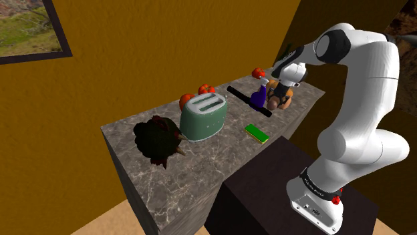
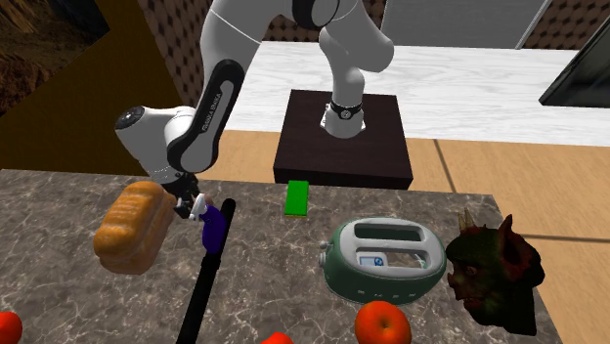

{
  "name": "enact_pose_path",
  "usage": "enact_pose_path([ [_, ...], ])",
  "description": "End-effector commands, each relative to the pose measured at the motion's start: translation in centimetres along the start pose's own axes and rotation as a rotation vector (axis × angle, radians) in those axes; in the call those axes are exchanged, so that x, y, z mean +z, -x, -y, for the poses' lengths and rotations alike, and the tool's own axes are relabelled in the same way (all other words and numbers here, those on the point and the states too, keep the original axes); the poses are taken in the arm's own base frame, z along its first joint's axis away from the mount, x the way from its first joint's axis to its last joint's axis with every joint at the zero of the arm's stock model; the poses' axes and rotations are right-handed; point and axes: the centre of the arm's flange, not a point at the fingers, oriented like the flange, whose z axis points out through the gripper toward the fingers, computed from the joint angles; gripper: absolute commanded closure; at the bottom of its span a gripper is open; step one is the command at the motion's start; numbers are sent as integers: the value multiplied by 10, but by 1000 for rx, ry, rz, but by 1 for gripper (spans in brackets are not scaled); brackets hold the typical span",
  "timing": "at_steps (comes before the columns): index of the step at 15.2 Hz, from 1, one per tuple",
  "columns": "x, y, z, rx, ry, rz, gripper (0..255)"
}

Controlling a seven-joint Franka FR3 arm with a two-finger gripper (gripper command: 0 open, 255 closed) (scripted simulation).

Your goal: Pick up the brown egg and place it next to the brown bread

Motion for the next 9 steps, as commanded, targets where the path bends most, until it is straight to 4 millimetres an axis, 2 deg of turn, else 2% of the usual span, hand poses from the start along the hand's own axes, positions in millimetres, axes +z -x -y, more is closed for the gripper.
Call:
enact_pose_path([
  [1,10,-1,0,0,0,-1,255],
  [4,24,-2,-1,0,0,-1,255],
  [9,24,-2,-1,0,0,-1,255],
])
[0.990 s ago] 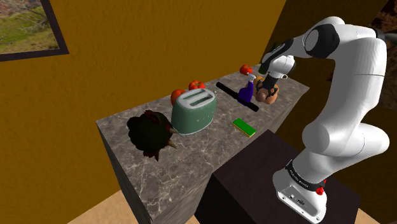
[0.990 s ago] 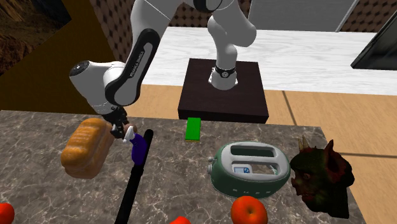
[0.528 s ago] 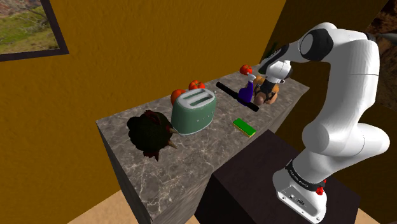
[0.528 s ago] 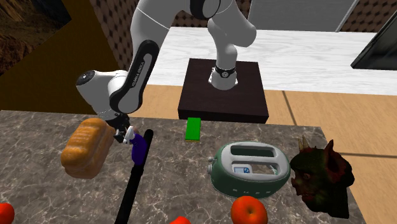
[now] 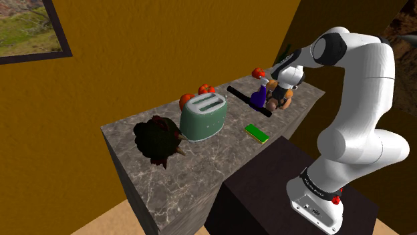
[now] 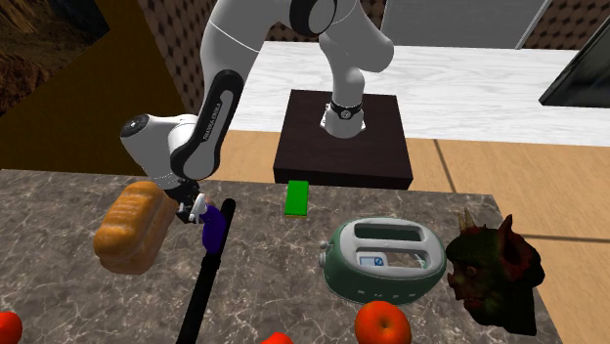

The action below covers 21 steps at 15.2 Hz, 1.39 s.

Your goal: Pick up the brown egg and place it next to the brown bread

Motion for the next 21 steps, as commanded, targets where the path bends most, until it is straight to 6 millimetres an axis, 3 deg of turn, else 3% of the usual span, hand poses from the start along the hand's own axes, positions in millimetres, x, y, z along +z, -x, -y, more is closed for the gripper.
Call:
enact_pose_path([
  [1,4,1,-3,2,6,7,255],
  [3,4,1,-3,2,6,7,255],
  [4,4,3,-3,2,6,7,0],
  [9,4,1,-3,2,6,7,0],
  [13,-46,1,-3,2,6,7,0],
  [21,-46,1,-3,2,6,7,0],
])
